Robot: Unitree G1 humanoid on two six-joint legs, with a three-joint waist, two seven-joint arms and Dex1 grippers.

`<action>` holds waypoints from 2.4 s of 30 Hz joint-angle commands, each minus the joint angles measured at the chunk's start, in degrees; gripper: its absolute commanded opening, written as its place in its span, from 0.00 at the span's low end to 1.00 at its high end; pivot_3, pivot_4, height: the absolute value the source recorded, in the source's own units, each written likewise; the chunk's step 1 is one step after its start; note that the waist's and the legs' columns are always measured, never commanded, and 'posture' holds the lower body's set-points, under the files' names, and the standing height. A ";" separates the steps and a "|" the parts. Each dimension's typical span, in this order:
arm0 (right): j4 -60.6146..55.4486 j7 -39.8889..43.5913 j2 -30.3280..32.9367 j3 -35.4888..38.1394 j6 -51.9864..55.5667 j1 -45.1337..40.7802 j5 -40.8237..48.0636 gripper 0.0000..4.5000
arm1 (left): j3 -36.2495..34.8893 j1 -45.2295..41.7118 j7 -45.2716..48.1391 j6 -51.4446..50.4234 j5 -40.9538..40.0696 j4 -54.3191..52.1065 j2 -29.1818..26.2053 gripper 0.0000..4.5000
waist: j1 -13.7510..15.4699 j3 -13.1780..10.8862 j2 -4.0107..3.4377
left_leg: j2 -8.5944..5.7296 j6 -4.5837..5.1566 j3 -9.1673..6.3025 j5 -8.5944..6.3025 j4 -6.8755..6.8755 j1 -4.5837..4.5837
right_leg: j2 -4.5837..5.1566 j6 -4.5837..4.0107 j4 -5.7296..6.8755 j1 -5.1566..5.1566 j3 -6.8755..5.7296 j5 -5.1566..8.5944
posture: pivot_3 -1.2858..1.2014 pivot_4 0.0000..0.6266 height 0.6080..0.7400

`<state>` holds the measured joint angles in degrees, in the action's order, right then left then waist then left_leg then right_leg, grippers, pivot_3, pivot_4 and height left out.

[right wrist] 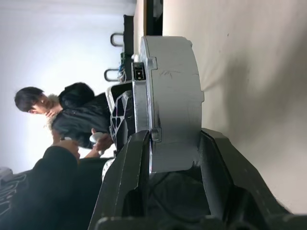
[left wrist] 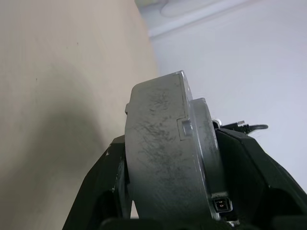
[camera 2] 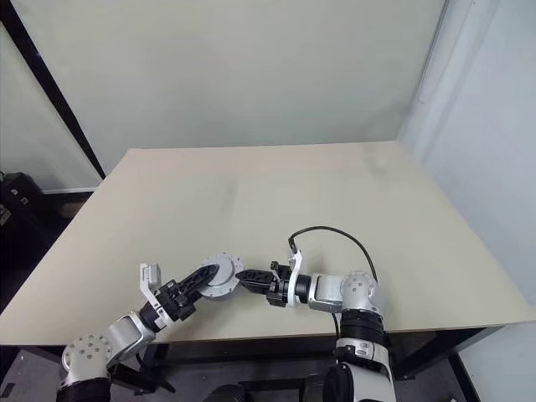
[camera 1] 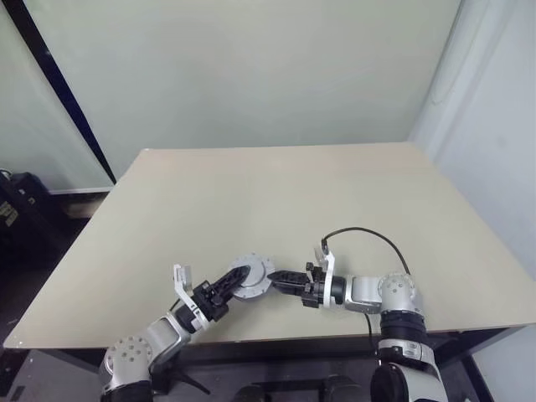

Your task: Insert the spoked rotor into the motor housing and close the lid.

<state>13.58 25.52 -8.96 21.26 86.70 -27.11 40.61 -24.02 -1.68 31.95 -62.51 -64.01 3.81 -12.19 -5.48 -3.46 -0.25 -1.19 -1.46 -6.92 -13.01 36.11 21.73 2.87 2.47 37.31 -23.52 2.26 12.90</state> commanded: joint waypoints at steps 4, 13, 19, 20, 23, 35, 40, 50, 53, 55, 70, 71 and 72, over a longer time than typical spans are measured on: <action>-4.88 3.13 0.89 -8.66 -6.52 0.59 0.47 0.51 | 2.57 -0.75 -0.46 0.90 0.44 -0.88 1.31 0.49 | 0.00 -0.01 0.01 | -0.01 0.00 0.02 0.00 -0.01 0.01 | 0.01 0.00 -0.06 0.01 0.01 0.00 | 0.52 0.00 1.00; -3.10 -1.04 0.97 -7.50 -14.81 0.75 -1.29 1.00 | 1.61 -1.21 -0.60 7.14 2.42 -0.96 3.00 0.44 | 0.03 0.00 0.02 | -0.01 0.01 -0.01 0.00 -0.06 0.10 | 0.00 0.08 -0.33 0.05 0.01 -0.06 | 0.52 0.00 1.00; -11.08 5.60 4.66 -19.09 -39.82 6.25 -10.63 1.00 | -0.41 -3.26 -3.13 23.04 11.51 -1.90 2.27 0.44 | 0.05 0.00 0.02 | 0.00 0.00 -0.03 0.00 -0.13 0.11 | -0.01 0.13 -0.38 0.04 -0.01 -0.09 | 0.52 0.00 1.00; -11.97 6.88 5.67 -20.76 -42.63 6.85 -11.83 1.00 | -0.76 -3.63 -3.88 25.69 13.25 -1.87 1.87 0.44 | 0.00 0.00 0.03 | 0.00 0.00 -0.02 0.00 -0.13 0.12 | -0.01 0.13 -0.38 0.03 0.00 -0.09 | 0.52 0.00 1.00; -13.88 10.79 10.03 -27.03 -51.15 8.48 -16.92 1.00 | 1.00 -3.82 -4.89 33.26 21.36 -1.65 -0.83 0.44 | 0.02 -0.02 0.07 | -0.01 -0.01 0.01 0.00 -0.12 0.11 | -0.01 0.13 -0.40 0.04 0.02 -0.09 | 0.52 0.00 1.00; -10.96 14.61 20.10 -43.61 -78.76 11.29 -36.28 1.00 | -0.34 -8.13 -10.23 50.40 34.45 7.11 -3.70 0.44 | 1.53 -0.06 0.51 | -0.03 -0.02 -0.04 0.01 -0.09 0.09 | 0.00 0.16 -0.45 0.15 0.01 -0.11 | 0.52 0.00 1.00; -10.16 14.19 20.16 -44.03 -79.78 11.24 -37.72 1.00 | -0.14 -8.78 -12.12 52.21 36.15 9.98 -3.37 0.44 | 1.81 -0.04 0.65 | -0.05 -0.01 -0.04 0.01 -0.03 0.08 | 0.00 0.19 -0.45 0.20 0.02 -0.14 | 0.52 0.00 1.00; -9.76 13.41 19.84 -43.91 -80.04 10.86 -39.77 1.00 | 0.22 -8.46 -16.12 53.35 39.28 13.65 -3.13 0.89 | 2.71 -0.02 0.74 | -0.04 -0.01 -0.03 0.01 -0.02 -0.10 | -0.01 0.18 -0.40 0.37 0.01 -0.16 | 0.52 0.00 1.00; -9.38 13.33 19.67 -43.82 -80.13 10.72 -40.07 1.00 | -0.04 -8.14 -17.22 53.81 39.96 13.80 -3.41 0.99 | 2.69 -0.01 0.75 | -0.04 -0.01 -0.02 0.01 0.04 -0.11 | -0.01 0.18 -0.40 0.40 0.02 -0.16 | 0.52 0.00 1.00; -8.98 13.29 19.59 -43.87 -80.20 10.61 -40.42 1.00 | -0.06 -7.69 -17.88 54.13 40.63 13.60 -3.74 0.99 | 2.70 0.00 0.76 | -0.04 -0.01 -0.04 0.02 0.05 -0.12 | -0.01 0.18 -0.38 0.41 0.01 -0.16 | 0.52 0.00 1.00; -5.62 12.60 18.16 -42.65 -81.61 9.53 -40.27 1.00 | 0.55 -4.22 -19.13 54.71 42.56 10.61 -3.96 0.99 | 2.75 0.02 0.79 | -0.05 -0.01 -0.04 0.02 0.12 -0.17 | -0.01 0.17 -0.34 0.50 0.01 -0.17 | 0.52 0.00 1.00; -5.36 12.48 18.19 -42.28 -81.59 9.45 -40.12 1.00 | 0.55 -3.85 -19.04 54.93 42.67 9.85 -4.12 0.99 | 2.77 0.02 0.79 | -0.05 -0.01 -0.05 0.02 0.12 -0.17 | -0.01 0.17 -0.34 0.50 0.00 -0.17 | 0.52 0.00 1.00; -5.02 12.43 18.27 -41.98 -81.64 9.32 -40.03 1.00 | 0.60 -3.61 -18.96 55.21 42.88 9.31 -4.27 0.99 | 2.79 0.02 0.79 | -0.05 -0.01 -0.05 0.02 0.13 -0.19 | -0.01 0.17 -0.33 0.52 0.00 -0.17 | 0.52 0.00 1.00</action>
<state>9.10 38.67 9.64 -22.52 6.37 -16.25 -0.15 -23.70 -4.87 12.55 -9.14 -21.39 16.92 -15.74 -2.69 -3.44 0.54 -1.23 -1.47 -6.97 -12.98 36.26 21.54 2.85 2.64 36.98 -22.98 2.25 12.73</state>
